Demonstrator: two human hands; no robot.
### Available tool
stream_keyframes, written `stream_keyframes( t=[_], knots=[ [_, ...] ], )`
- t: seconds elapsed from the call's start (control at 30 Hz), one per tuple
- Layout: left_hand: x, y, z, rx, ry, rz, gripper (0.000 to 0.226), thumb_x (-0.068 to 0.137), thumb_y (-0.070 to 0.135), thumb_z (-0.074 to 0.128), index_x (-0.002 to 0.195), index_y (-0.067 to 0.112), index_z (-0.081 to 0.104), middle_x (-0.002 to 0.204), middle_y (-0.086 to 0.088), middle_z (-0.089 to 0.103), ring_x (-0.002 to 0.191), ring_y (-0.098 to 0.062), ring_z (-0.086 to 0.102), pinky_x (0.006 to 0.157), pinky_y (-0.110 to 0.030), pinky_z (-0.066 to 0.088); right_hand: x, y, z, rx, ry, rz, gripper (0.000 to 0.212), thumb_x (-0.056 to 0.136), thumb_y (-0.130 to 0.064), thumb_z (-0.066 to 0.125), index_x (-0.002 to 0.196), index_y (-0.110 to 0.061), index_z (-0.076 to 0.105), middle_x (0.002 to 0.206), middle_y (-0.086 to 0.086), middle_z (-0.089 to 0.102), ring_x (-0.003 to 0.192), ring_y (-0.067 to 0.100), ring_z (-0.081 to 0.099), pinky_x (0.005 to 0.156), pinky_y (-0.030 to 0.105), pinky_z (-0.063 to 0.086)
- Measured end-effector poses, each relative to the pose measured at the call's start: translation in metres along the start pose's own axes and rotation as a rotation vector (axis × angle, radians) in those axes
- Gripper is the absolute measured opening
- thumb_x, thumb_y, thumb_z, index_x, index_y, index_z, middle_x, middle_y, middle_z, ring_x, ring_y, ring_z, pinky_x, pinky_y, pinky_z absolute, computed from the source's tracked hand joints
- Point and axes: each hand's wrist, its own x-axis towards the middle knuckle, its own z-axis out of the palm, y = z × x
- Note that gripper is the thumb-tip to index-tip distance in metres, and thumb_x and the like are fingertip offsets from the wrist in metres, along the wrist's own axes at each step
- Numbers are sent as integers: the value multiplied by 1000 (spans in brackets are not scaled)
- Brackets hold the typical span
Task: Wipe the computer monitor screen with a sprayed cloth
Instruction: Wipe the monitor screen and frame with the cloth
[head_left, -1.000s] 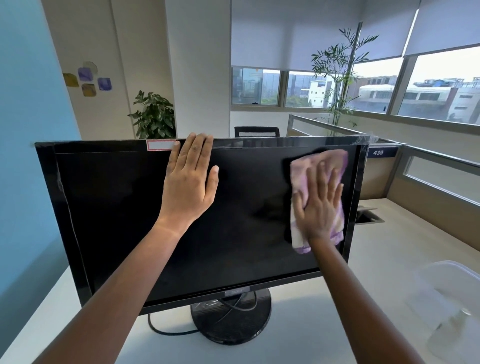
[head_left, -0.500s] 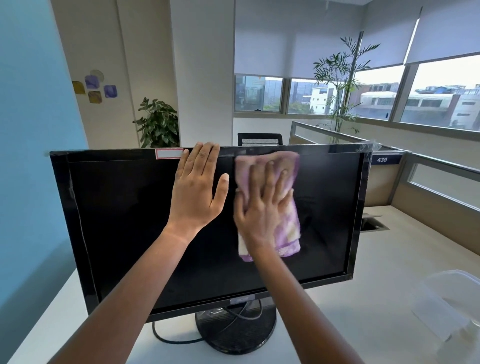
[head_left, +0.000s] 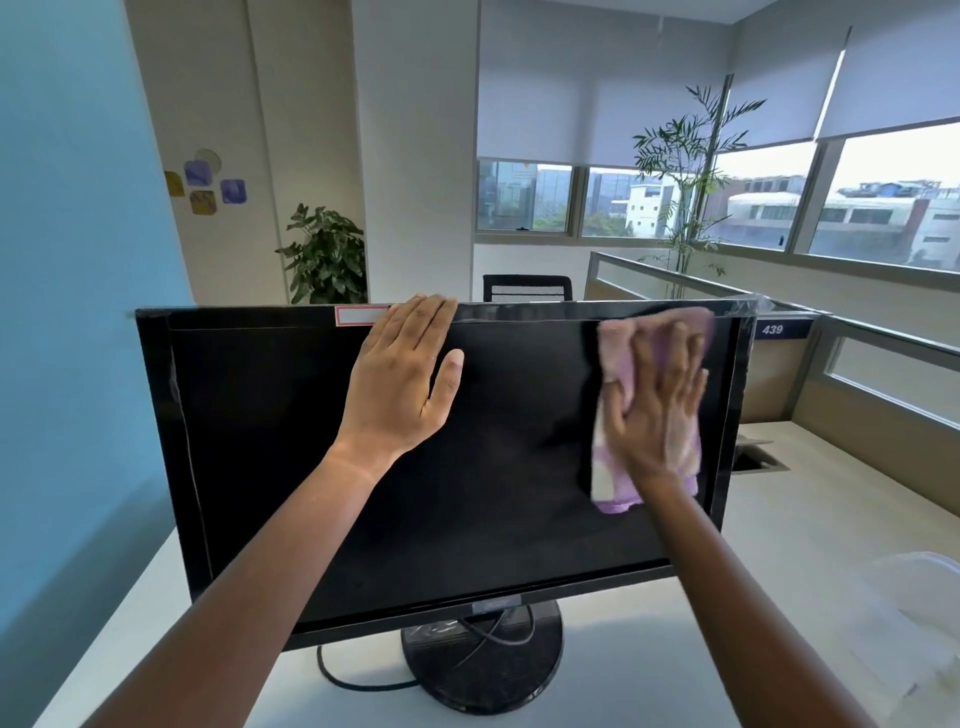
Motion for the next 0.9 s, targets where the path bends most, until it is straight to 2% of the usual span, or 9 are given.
stream_keyframes(
  t=[0.07,0.13,0.23,0.37,0.57,0.67,0.7,0.8,0.9],
  knots=[
    [1,-5,-4,27,-21,51,64,89,38,13,137,4,39,142,-13,46,135,-27,38,115,-40,25,3,15,-5,86,-2,172,66,87,-51,22,146,-25,11,157,15,6,144,37,1,116,57,12],
    [0,-11,-9,70,-41,87,63,90,38,14,136,5,40,141,-13,47,134,-27,40,114,-41,26,4,15,-7,158,15,293,69,88,-52,20,148,-18,11,158,12,2,145,34,-2,117,52,10],
    [-7,-25,-16,125,-58,85,61,90,37,16,137,5,38,143,-12,44,135,-27,39,114,-42,25,2,-8,-5,197,32,355,65,91,-46,23,148,-19,7,159,7,1,145,31,-3,117,48,9],
    [-20,-48,-27,180,-30,52,59,91,34,19,136,3,40,142,-16,45,134,-29,40,113,-44,27,-12,-64,4,159,-21,332,65,89,-52,13,145,-25,-6,158,4,-2,145,30,-4,115,50,14],
    [-38,-79,-42,218,22,-40,58,90,32,22,134,1,42,139,-19,48,131,-34,42,111,-48,27,-55,-162,27,173,-18,54,66,90,-47,22,144,-25,-10,153,3,-10,143,32,-1,115,60,9],
    [-44,-90,-47,230,43,-64,58,89,31,22,133,-1,43,139,-19,48,131,-34,43,111,-49,27,-72,-205,41,149,-38,-183,66,90,-49,21,144,-32,-13,153,-7,-26,143,23,-14,115,56,-3],
    [-46,-93,-48,230,48,-73,58,89,31,22,133,-1,43,139,-20,48,131,-34,43,110,-50,27,-78,-217,45,133,-40,-263,65,91,-49,23,146,-30,-7,154,-7,-23,143,22,-14,115,55,-3],
    [-52,-98,-49,222,45,-79,59,90,32,21,135,-1,40,141,-19,44,133,-33,40,111,-51,27,-91,-231,49,79,-14,-432,60,89,-46,36,144,-25,27,154,0,20,143,24,8,114,55,8],
    [-65,-111,-52,205,56,-112,60,90,32,21,139,0,33,146,-18,37,137,-31,32,113,-50,22,-90,-220,49,52,11,-539,57,88,-46,38,141,-26,34,149,-2,31,141,24,18,113,54,13]
  ],
)
